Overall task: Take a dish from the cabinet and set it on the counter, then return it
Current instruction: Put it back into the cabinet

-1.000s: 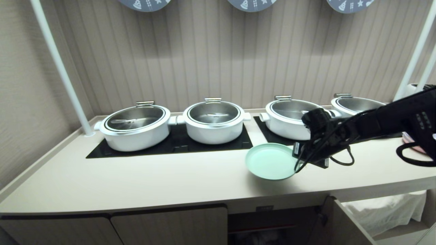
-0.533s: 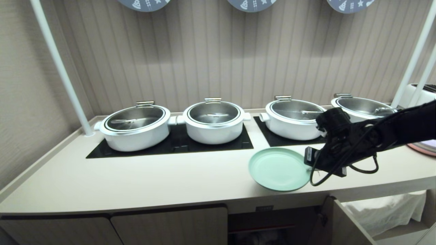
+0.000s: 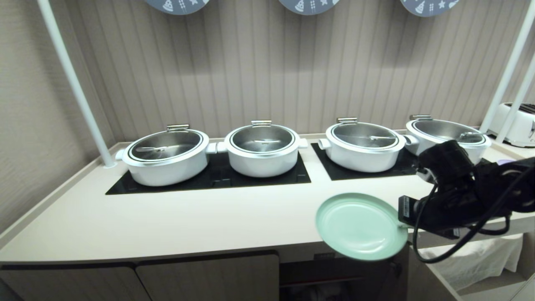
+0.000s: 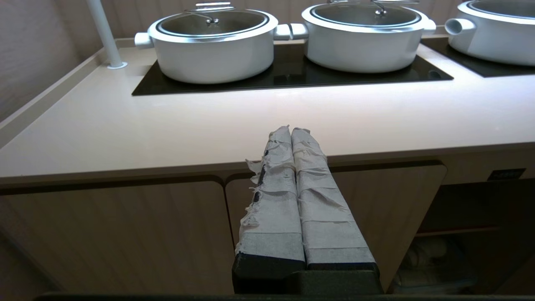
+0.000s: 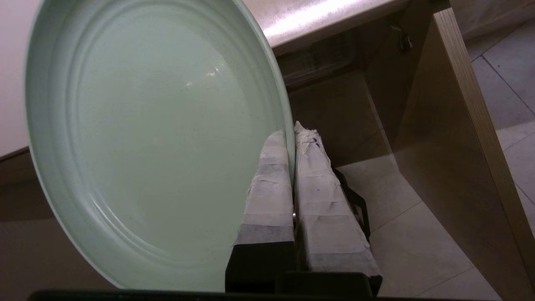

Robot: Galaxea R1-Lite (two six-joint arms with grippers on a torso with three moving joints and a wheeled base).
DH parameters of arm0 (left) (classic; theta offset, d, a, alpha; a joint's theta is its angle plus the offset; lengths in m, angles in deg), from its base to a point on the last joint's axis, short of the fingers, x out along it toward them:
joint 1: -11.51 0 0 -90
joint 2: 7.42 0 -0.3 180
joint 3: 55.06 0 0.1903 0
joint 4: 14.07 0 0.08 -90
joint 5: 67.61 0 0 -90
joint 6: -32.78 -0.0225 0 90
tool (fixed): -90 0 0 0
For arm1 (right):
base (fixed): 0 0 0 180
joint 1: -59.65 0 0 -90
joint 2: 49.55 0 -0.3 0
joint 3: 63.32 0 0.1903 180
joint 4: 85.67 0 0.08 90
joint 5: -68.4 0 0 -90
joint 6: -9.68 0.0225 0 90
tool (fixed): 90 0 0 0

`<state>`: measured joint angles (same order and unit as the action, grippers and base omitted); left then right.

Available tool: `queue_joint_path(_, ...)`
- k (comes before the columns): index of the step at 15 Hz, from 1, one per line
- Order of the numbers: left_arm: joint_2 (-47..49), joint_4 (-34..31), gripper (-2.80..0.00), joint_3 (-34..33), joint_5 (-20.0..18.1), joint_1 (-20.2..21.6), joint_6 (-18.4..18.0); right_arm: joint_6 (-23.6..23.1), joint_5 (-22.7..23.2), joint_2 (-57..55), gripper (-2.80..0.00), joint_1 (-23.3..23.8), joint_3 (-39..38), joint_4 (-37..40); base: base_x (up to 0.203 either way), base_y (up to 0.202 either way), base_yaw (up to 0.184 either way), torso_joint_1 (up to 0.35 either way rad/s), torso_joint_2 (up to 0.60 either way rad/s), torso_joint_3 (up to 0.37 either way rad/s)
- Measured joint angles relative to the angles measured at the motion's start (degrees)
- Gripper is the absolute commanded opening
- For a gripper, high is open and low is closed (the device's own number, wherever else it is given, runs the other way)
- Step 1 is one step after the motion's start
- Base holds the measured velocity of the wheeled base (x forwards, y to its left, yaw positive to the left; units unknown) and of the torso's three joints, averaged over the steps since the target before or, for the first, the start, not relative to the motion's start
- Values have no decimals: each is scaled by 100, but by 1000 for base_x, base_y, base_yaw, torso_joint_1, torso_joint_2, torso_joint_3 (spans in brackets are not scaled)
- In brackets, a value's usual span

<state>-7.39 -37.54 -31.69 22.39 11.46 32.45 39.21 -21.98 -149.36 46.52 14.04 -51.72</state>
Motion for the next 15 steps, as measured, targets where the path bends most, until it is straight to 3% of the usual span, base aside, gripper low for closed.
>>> queue_joint_path(10,0,2,-280,0,0,1,0,-332,11,1289,-280,-84,-2336,-1233,0,0,0,0,0,0)
queue_joint_path(15,0,0,-280,0,0,2,0,-654,72,1870,-280,-138,-3013,-1293,0,0,0,0,0,0)
